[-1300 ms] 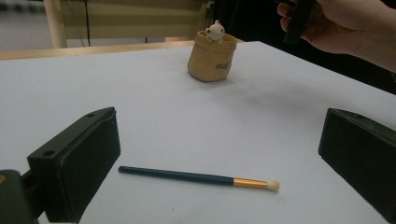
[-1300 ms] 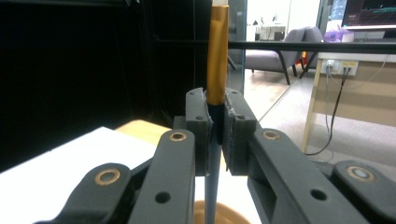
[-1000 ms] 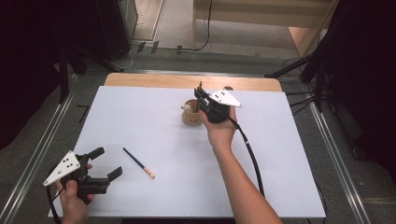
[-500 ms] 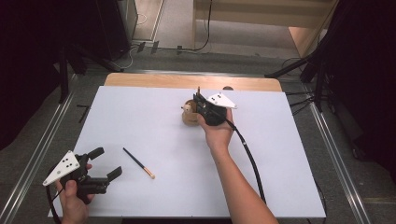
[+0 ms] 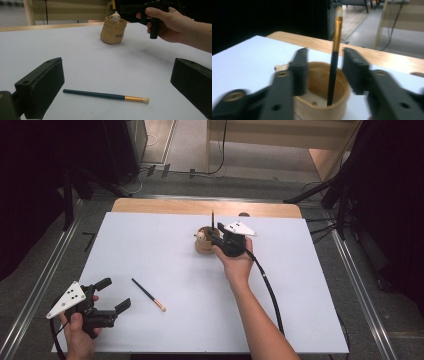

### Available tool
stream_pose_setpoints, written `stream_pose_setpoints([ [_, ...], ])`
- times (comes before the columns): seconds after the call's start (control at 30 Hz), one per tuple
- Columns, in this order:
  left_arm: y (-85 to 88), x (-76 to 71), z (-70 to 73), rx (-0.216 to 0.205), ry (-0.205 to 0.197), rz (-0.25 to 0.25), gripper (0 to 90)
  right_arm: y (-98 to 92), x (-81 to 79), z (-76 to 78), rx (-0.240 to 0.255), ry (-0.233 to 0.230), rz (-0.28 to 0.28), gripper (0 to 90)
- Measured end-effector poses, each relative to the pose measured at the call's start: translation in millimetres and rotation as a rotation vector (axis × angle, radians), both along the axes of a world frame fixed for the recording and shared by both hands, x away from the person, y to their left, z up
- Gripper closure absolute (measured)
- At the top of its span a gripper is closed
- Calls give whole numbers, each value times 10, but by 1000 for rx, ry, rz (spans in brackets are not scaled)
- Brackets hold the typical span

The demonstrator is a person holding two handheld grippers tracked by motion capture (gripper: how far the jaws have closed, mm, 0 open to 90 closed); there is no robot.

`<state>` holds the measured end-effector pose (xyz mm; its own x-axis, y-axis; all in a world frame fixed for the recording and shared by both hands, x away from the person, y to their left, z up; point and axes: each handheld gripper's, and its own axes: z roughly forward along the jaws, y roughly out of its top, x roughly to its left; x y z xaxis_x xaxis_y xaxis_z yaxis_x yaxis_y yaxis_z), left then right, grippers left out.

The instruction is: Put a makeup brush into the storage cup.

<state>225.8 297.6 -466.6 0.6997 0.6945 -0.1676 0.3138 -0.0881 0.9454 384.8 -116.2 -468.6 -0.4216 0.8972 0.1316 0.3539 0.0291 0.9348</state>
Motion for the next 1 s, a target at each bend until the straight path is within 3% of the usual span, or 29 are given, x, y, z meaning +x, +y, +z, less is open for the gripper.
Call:
stream_pose_setpoints([
  [0.07,0,2,-2,3,0,-1,0,-44,-34,27,5,15,-13,411],
  [0.23,-25,2,-5,8,1,-7,0,-175,-182,85,6,-13,-20,344],
  [0.53,-47,2,-10,10,3,-9,0,-416,-456,145,52,-62,-2,306],
  [0.63,-54,1,-9,12,3,-10,0,-502,-546,160,48,-50,-4,283],
  [0.8,-52,1,-9,14,2,-11,0,-643,-708,149,54,6,16,131],
  [0.93,-56,4,-13,15,2,-13,0,-760,-849,115,54,-5,62,6],
  [1.0,-59,4,-12,17,4,-12,0,-805,-901,105,56,-9,76,0],
])
